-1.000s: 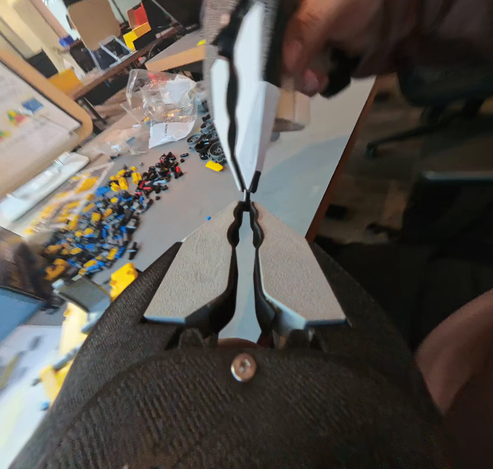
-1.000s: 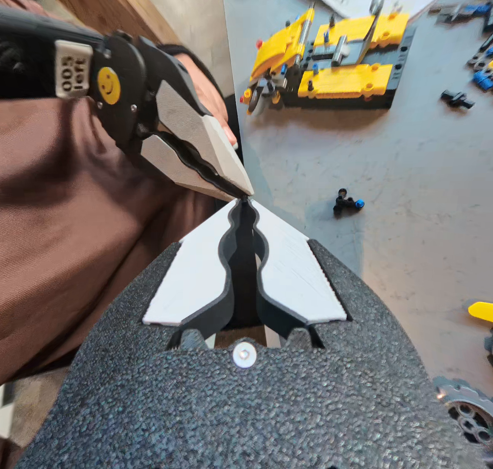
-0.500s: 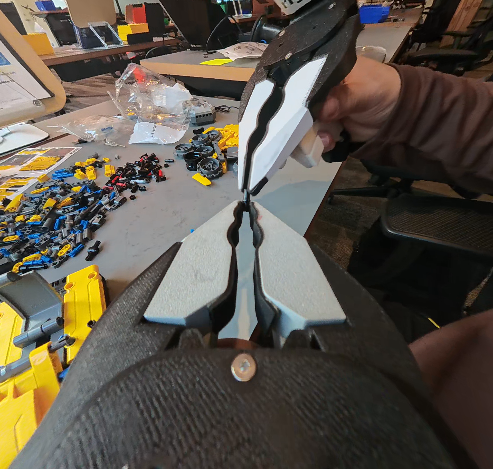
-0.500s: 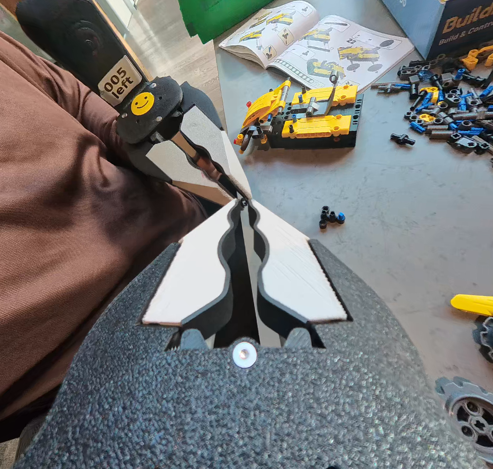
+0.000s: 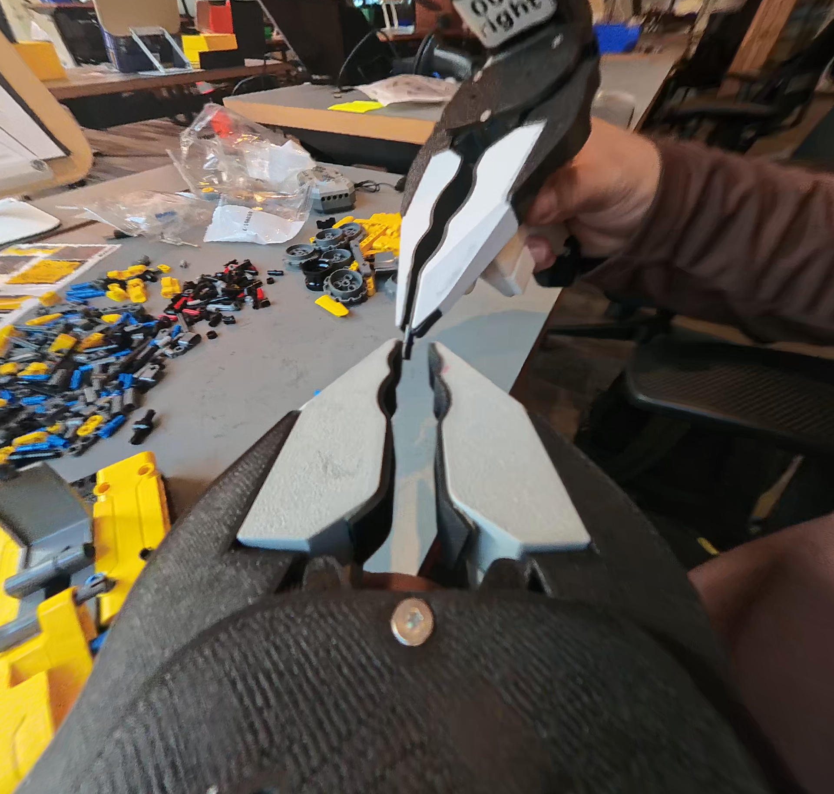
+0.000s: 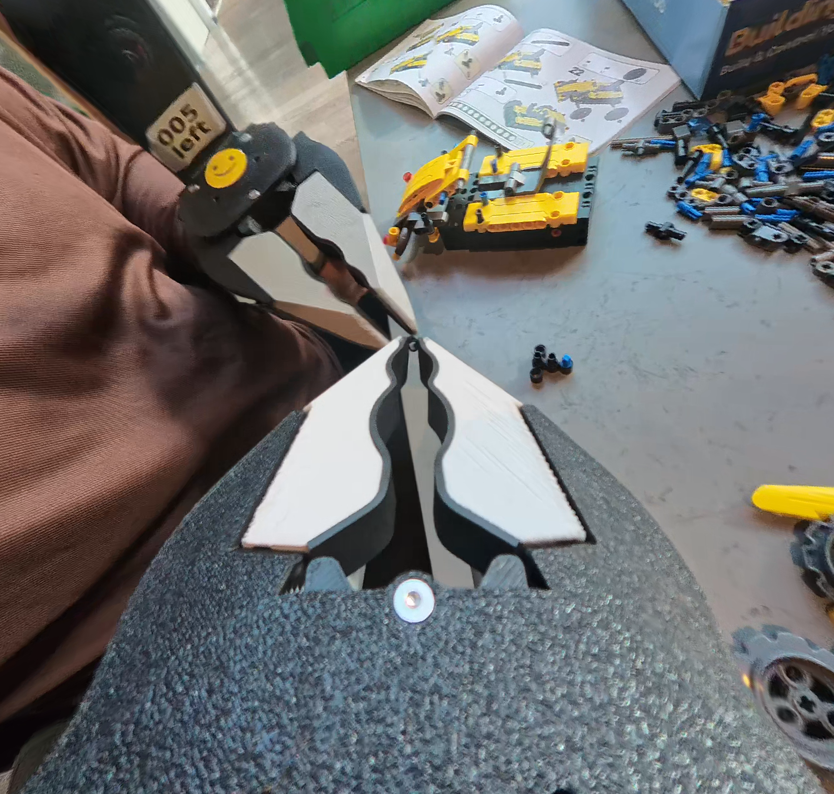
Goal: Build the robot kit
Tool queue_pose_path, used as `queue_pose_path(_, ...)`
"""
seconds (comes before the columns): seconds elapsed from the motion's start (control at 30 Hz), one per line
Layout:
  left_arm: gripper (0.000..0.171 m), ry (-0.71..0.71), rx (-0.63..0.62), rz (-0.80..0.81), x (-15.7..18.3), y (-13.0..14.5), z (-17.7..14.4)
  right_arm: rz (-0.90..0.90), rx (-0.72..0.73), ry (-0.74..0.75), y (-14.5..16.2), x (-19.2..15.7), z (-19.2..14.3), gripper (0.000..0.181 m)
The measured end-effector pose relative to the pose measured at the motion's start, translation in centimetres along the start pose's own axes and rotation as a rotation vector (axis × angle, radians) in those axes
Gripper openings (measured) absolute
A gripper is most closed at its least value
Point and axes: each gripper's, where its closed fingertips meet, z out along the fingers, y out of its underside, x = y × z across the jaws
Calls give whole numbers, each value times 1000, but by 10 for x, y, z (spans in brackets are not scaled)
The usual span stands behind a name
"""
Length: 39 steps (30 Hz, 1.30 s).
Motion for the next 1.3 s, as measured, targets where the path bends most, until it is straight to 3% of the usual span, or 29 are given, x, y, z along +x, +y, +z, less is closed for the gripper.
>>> queue_pose_path(0.07, 30, 16, -10, -79, -2, 0, 1, 15, -15, 77, 7, 15, -6, 0)
queue_pose_path(0.13, 40, 17, -136, -126, -7, 19, 7, 40, -27, 127, 17, 25, -12, 0)
queue_pose_path(0.2, 63, 1, -247, -148, -12, 36, 13, 52, -17, 138, 22, 26, -17, 0)
queue_pose_path(0.3, 84, -22, -337, -129, -16, 48, 19, 60, -8, 149, 30, 24, -22, 0)
queue_pose_path(0.43, 99, -12, -408, -99, -20, 54, 28, 55, 7, 146, 37, 20, -26, 1)
queue_pose_path(0.77, 101, 59, -552, -154, -17, 75, 41, 41, 52, 158, 48, 17, -49, 1)
queue_pose_path(0.93, 100, 72, -561, -146, -6, 76, 37, 48, 63, 172, 53, 21, -55, 1)
queue_pose_path(1.1, 92, 162, -523, -180, 21, 70, 43, 68, 70, 168, 54, 26, -49, 1)
queue_pose_path(1.3, 70, 95, -480, -140, 14, 57, 32, 68, 28, 178, 51, 34, -27, 0)
